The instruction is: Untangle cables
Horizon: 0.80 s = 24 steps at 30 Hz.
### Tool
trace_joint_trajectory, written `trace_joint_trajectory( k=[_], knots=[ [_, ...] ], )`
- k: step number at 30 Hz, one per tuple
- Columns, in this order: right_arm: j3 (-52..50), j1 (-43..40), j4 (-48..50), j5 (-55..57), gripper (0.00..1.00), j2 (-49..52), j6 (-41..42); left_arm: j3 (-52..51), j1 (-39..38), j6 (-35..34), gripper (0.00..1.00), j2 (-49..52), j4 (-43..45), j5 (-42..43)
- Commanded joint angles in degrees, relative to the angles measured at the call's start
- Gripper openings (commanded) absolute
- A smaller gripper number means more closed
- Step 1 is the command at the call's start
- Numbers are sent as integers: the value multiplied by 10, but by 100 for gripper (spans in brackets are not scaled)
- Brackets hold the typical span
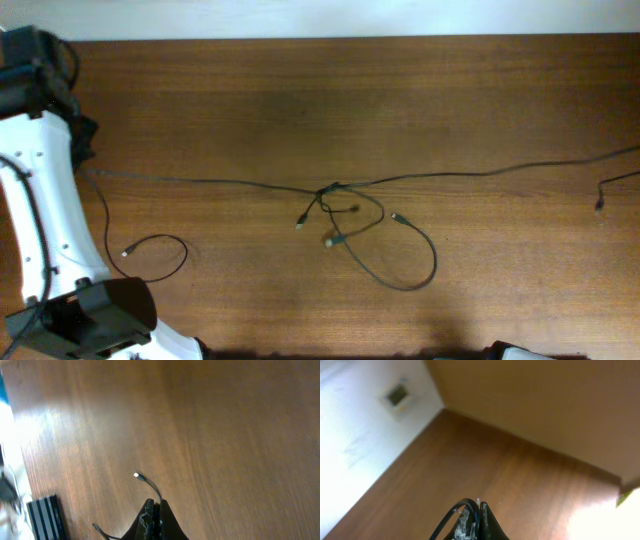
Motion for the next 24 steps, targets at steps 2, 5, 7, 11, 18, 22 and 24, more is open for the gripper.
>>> trace_joint_trajectory(
  k=[2, 5, 7, 11, 18, 22, 24],
  knots=[
    [5, -33, 1, -80, 10, 25, 22, -35, 84, -20, 0, 4, 9, 89],
    [5, -24, -1, -171, 51, 37, -25, -37, 90, 16, 0, 4, 22, 145],
    [5, -23, -5, -224, 52, 43, -52, -37, 78, 77, 0, 5, 49, 198],
    [5, -23, -27, -256, 81, 54, -52, -37, 47, 83, 0, 5, 58, 201],
    [4, -20, -76, -509, 98, 81, -203, -37, -16, 115, 0, 15, 66, 201],
    [-14, 1, -80, -531, 98, 88, -226, -37, -38, 125, 0, 20, 66, 197],
    [-29, 30, -80, -531, 98, 88, -238, -37, -49, 136, 1, 21, 69, 196]
  ],
)
